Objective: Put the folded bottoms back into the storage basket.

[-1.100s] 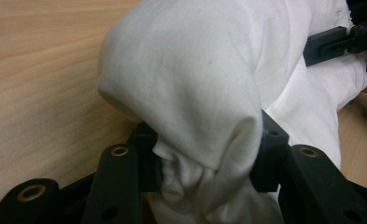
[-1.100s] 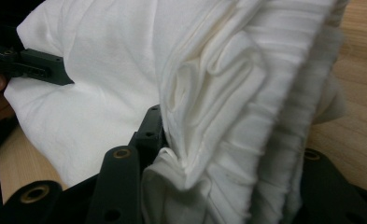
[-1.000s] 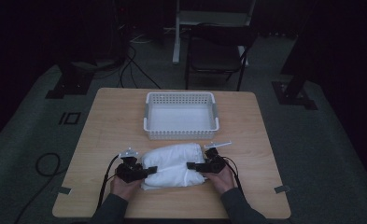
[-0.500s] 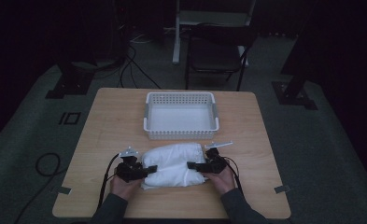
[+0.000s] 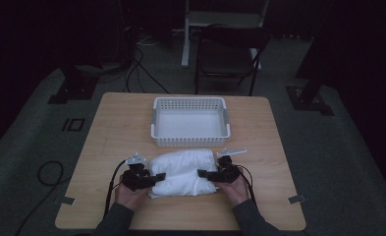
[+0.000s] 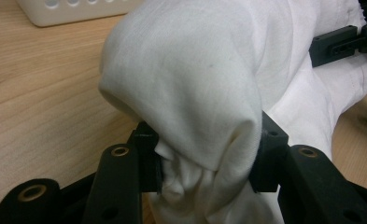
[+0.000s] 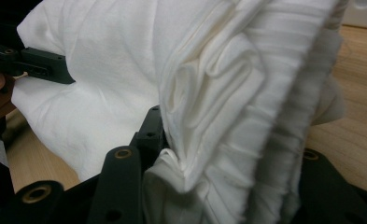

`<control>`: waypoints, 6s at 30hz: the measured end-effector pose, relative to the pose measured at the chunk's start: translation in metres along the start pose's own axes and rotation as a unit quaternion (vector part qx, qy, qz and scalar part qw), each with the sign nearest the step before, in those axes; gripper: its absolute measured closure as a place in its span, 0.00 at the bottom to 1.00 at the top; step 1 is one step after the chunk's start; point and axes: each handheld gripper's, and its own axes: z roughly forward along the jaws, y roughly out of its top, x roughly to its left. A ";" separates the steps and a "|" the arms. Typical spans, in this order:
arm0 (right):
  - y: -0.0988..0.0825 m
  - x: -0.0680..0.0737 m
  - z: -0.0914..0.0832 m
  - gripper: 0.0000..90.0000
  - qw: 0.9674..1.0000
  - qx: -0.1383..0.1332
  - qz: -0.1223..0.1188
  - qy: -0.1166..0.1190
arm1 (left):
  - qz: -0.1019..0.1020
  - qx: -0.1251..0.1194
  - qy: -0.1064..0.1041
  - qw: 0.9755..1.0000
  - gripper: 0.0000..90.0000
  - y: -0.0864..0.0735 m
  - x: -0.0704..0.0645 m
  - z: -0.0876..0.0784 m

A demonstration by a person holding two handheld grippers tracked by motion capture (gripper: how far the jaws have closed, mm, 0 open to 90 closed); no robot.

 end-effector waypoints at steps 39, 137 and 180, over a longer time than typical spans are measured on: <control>0.024 0.017 -0.031 0.62 0.999 -0.038 -0.024 -0.013 | 0.028 -0.031 -0.005 0.999 0.62 0.031 -0.013 -0.022; 0.067 0.005 -0.060 0.62 0.995 -0.083 -0.028 -0.053 | 0.057 -0.067 -0.004 0.996 0.63 0.096 -0.017 -0.016; 0.098 -0.006 -0.059 0.63 0.993 -0.099 -0.027 -0.065 | 0.061 -0.081 0.009 0.995 0.63 0.129 -0.008 -0.013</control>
